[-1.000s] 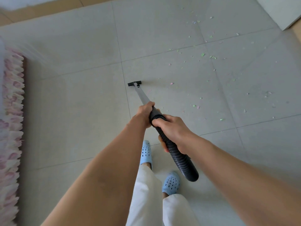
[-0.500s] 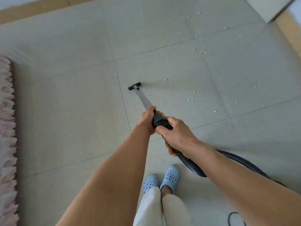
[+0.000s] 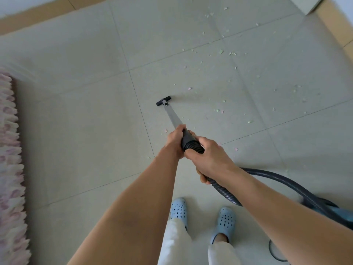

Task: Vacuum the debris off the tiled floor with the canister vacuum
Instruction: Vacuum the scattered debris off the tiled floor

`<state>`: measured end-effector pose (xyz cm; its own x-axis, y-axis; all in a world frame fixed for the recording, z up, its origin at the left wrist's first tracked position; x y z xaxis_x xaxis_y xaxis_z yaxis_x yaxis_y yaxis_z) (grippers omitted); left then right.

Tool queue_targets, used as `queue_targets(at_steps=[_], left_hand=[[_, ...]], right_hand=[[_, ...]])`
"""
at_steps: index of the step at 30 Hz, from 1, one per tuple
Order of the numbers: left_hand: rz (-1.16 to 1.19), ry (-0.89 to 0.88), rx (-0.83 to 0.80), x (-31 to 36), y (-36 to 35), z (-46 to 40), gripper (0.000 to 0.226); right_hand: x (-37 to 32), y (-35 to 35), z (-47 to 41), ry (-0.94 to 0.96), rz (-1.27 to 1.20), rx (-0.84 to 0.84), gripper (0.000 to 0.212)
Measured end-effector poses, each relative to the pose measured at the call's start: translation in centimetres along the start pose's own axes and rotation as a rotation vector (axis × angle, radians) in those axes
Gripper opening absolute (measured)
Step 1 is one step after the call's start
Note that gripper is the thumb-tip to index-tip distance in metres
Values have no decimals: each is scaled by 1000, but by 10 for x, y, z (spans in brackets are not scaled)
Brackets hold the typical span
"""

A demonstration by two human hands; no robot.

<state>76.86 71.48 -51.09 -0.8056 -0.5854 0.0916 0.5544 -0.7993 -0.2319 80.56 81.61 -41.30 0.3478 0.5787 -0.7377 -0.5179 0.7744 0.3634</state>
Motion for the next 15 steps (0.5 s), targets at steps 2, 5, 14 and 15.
queue_targets(at_steps=[2, 5, 14, 15], left_hand=[[25, 8, -10, -12, -7, 2, 18], [46, 21, -16, -32, -16, 4, 20], [54, 19, -5, -82, -37, 12, 18], [52, 23, -3, -88, -39, 12, 17]], right_hand=[[6, 7, 8, -2, 9, -10, 33], [17, 17, 22, 0, 16, -25, 33], [47, 42, 58, 3, 33, -43, 29], [51, 45, 62, 0, 32, -44, 28]])
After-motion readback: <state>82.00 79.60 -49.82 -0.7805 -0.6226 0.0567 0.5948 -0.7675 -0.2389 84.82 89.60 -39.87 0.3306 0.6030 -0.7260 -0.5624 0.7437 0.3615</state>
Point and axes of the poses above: each hand's wrist, its own z-axis away from the middle knuckle, its own y-axis out of the back of the hand, x = y × z, the point moved 6 cm from there along -z, towards the middle knuckle, and after that the axes turned 15 degrees about y, right-handed, at the moved point
